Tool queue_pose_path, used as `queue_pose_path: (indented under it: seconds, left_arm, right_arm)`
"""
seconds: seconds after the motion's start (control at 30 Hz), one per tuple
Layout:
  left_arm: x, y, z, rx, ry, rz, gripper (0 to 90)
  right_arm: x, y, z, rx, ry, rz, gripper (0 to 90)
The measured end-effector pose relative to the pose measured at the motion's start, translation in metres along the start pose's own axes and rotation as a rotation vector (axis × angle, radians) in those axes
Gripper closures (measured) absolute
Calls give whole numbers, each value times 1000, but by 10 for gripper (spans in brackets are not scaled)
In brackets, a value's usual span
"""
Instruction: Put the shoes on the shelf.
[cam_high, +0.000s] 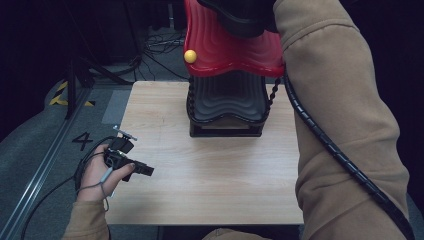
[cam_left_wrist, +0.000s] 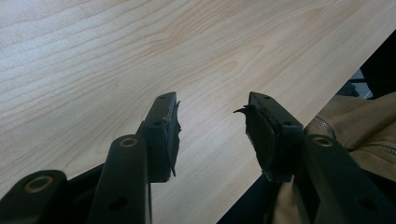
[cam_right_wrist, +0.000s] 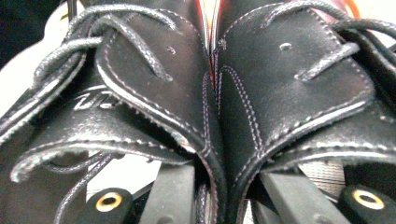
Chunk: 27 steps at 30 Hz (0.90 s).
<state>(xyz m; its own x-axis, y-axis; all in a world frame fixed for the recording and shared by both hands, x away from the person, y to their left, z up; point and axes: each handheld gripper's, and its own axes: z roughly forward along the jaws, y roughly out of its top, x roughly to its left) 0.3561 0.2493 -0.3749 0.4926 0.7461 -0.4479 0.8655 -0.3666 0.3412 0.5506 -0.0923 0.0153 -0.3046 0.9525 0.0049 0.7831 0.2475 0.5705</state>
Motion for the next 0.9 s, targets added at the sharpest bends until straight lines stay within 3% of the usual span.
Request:
queue_pose_path:
  seconds: [0.37,0.5,0.67,0.9]
  left_arm:
    - [-2,-1,-1,-2,2,1,546]
    - [-3,-1,-2,-2,2,12,547]
    - [-3,-2,-3,-9,-1,10,547]
    - [-4,-3,-3,-10,-4,9,547]
  right_arm:
    - [-3,2,24,-31,-41,46,803]
    - [2,0,39,-27,-28,76,794]
    - [9,0,48,-64,-35,79,794]
    - [4,-4,62,-73,-61,113,794]
